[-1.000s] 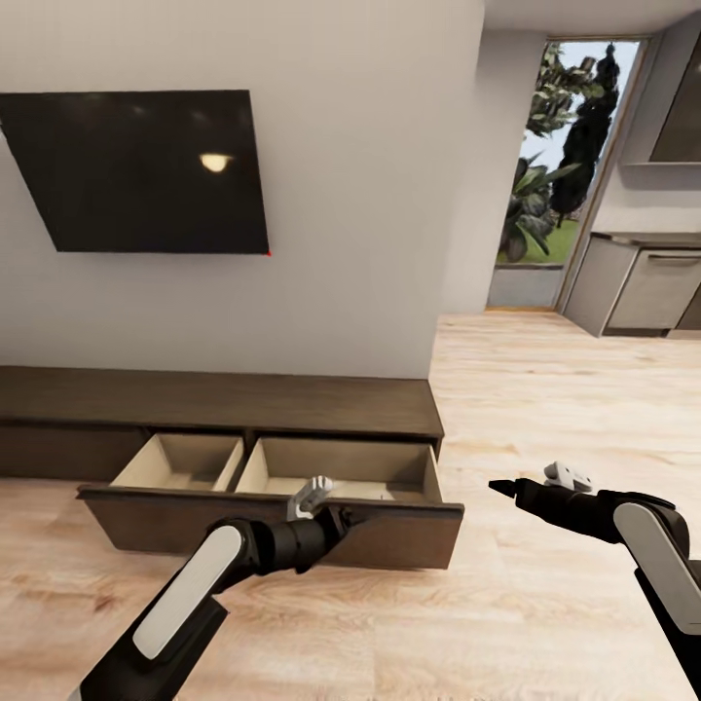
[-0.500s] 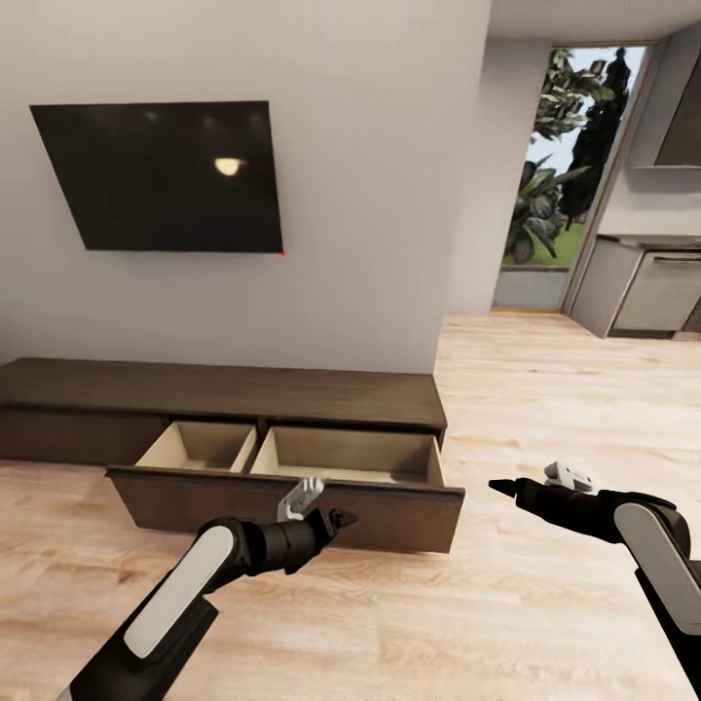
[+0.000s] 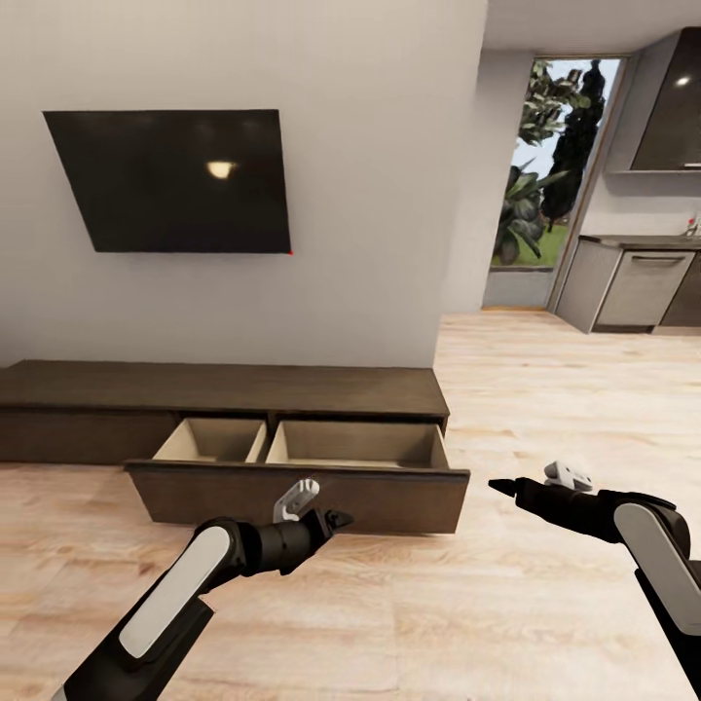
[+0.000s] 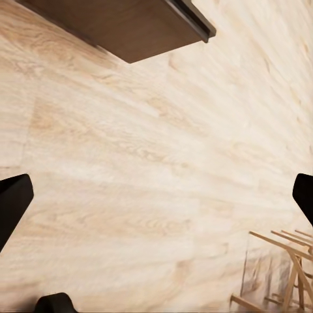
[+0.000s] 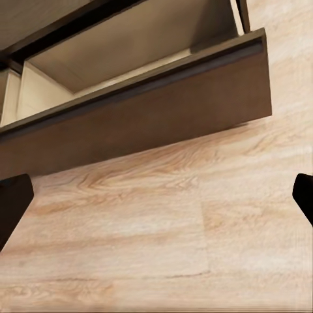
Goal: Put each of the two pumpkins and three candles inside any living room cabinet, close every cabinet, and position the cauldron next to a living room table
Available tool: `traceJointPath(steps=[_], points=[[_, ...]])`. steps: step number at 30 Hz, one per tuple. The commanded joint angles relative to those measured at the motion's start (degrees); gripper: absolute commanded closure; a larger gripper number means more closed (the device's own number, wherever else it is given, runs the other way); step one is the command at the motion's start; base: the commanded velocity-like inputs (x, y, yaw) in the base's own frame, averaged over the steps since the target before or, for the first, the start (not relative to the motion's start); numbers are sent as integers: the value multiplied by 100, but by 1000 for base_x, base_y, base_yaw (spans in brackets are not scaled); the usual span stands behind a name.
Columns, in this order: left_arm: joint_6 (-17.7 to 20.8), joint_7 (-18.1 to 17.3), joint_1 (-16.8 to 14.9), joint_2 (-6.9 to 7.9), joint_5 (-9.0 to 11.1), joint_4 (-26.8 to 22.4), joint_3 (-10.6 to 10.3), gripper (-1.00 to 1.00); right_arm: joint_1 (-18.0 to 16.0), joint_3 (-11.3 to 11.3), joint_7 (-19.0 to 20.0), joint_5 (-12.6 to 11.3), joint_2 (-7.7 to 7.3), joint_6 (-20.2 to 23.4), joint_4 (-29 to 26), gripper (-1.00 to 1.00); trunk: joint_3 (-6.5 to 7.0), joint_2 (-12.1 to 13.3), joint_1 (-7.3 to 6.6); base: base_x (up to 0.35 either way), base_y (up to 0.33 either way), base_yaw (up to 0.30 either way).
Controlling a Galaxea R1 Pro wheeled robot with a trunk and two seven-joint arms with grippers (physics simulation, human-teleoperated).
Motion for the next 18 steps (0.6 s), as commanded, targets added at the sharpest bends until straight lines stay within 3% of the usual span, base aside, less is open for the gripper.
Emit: traceJointPath(steps=[1, 11, 18], points=[[-7, 44, -5, 3, 45, -6, -5, -100, -5, 0, -59, -61, -1, 18, -6, -100, -6, -3, -3, -189, 248, -1], [-14, 44, -5, 11, 26, -6, -4, -100, -9, 8, -54, -75, -1, 36, -8, -100, -5, -3, -3, -120, 165, 0], [-19, 44, -5, 12, -10, 1, 3, -100, -9, 62, -46, -77, -1, 20, -5, -100, -5, -3, -3, 93, 183, 0]])
